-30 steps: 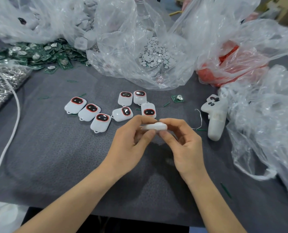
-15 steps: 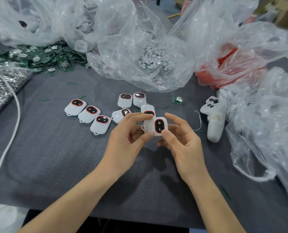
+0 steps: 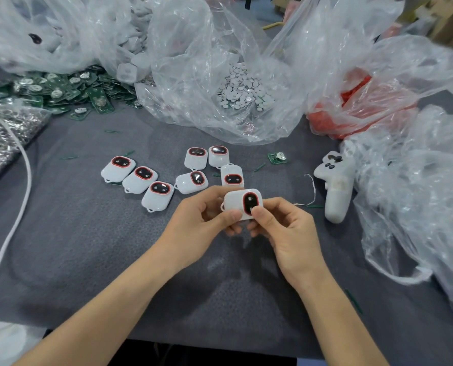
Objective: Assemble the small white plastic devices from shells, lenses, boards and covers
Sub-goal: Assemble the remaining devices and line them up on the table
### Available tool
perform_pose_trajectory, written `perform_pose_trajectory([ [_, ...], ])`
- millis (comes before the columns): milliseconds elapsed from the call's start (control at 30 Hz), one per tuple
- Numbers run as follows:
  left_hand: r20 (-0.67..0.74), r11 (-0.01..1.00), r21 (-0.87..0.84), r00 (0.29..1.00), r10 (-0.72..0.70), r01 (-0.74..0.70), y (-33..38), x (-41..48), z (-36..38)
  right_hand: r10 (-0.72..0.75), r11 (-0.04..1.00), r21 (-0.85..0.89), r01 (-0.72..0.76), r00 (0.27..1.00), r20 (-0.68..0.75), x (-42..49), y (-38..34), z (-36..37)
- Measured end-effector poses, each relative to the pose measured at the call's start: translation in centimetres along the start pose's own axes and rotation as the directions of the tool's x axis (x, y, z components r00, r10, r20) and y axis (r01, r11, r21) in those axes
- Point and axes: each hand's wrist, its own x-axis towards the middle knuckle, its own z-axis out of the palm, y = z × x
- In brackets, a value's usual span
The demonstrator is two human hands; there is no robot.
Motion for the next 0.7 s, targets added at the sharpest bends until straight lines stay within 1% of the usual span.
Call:
perform_pose_trajectory([
  [67, 0.034, 0.998, -0.056, 0.999, -0.009, 0.011, 0.12, 0.03, -0.13, 0.035, 0.997, 0.07, -0.038, 0.999, 0.041, 0.02, -0.01, -0.05],
  [167, 0.073, 0.991, -0.127, 0.997, -0.037, 0.046, 0.08, 0.07, -0.32, 0.043, 0.986, 0.161, -0.054, 0.996, 0.073, 0.04, -0.05, 0.03],
  [300, 0.086, 0.987, -0.156, 0.996, -0.022, 0.035, -0.17, 0.1, -0.39, 0.037, 0.983, 0.175, -0.05, 0.997, 0.074, 0.13, -0.28, 0.14],
  [333, 0.088, 0.986, -0.161, 0.996, -0.02, 0.034, -0.21, 0.08, -0.42, 0.017, 0.99, 0.138, -0.026, 0.998, 0.063, 0.11, -0.34, 0.2],
  [367, 0.089, 0.985, -0.168, 0.996, -0.021, 0.036, -0.24, 0.08, -0.48, -0.024, 0.998, 0.066, 0.021, 0.999, 0.046, 0.07, -0.33, 0.26],
  [400, 0.09, 0.983, -0.177, 0.996, -0.024, 0.039, -0.27, 0.07, -0.5, -0.078, 0.996, -0.039, 0.079, 0.996, 0.03, 0.01, -0.18, 0.33],
  [467, 0.097, 0.98, -0.195, 0.995, -0.027, 0.046, -0.31, 0.02, -0.52, -0.183, 0.952, -0.245, 0.182, 0.983, 0.018, -0.21, 0.04, 0.66],
  [533, 0.114, 0.98, -0.193, 0.993, -0.031, 0.053, -0.31, -0.1, -0.43, -0.295, 0.874, -0.397, 0.281, 0.955, 0.027, -0.45, 0.23, 0.82],
  [600, 0.136, 0.986, -0.159, 0.99, -0.034, 0.056, -0.34, -0.16, -0.35, -0.404, 0.769, -0.52, 0.371, 0.913, 0.054, -0.57, 0.28, 0.6],
  [667, 0.164, 0.991, -0.129, 0.986, -0.026, 0.048, -0.45, -0.1, -0.49, -0.478, 0.68, -0.59, 0.436, 0.873, 0.094, -0.61, 0.21, 0.34],
  [700, 0.179, 0.987, -0.152, 0.984, -0.025, 0.053, -0.48, -0.11, -0.59, -0.502, 0.64, -0.617, 0.458, 0.857, 0.116, -0.65, 0.24, 0.27],
])
